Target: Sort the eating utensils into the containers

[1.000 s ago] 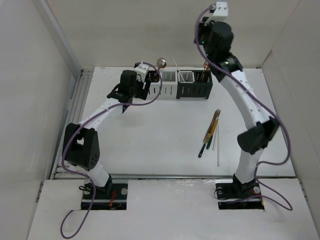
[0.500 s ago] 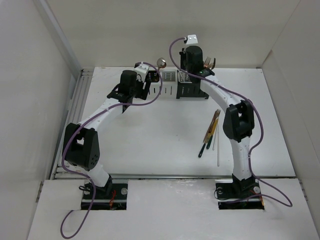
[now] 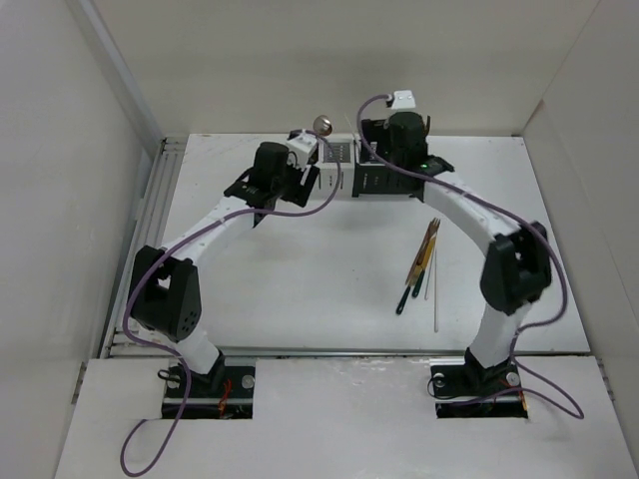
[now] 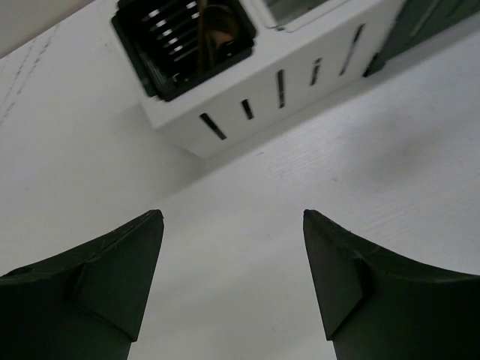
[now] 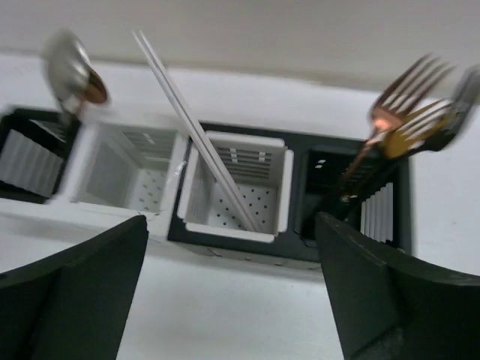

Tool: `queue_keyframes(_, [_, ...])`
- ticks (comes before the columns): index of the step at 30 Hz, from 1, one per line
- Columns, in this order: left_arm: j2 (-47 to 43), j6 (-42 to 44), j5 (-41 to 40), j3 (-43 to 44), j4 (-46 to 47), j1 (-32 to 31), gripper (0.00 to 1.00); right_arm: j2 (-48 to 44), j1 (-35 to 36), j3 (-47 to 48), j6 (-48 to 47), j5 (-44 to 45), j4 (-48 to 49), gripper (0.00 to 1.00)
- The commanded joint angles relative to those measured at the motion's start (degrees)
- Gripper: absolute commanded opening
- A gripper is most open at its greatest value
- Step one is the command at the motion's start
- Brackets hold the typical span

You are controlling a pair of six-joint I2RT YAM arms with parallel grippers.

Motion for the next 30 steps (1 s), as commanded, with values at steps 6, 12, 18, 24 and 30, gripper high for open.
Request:
queue_keyframes(6, [5.2, 2.8, 3.7, 15.2, -8.1, -10.9, 0.73, -26.3, -4.5, -11.7, 11.6, 1.4, -17.9, 0.95])
queue_keyframes(12, [12.5, -2.5, 4.7, 23.1, -14.2, -18.8, 0.73, -34.6, -10.3, -28.8, 21.0, -4.4, -31.4, 0.36])
queue_keyframes(18, [9.3, -9.9, 1.4, 20.0, -16.0, -19.4, 0.71, -35.7, -13.4, -37.6, 22.5, -4.4, -36.2, 0.59])
queue_keyframes(24, [3.5, -8.7, -1.9, 11.8, -16.0, -19.4, 0.71, -31.6, -15.0, -39.0, 19.7, -8.4, -36.2, 0.58])
queue_keyframes(30, [-0.6, -6.1, -5.7, 8.7, -15.3, -16.2, 0.71, -22.4, -15.0, -39.0, 19.1, -8.4, -36.2, 0.37])
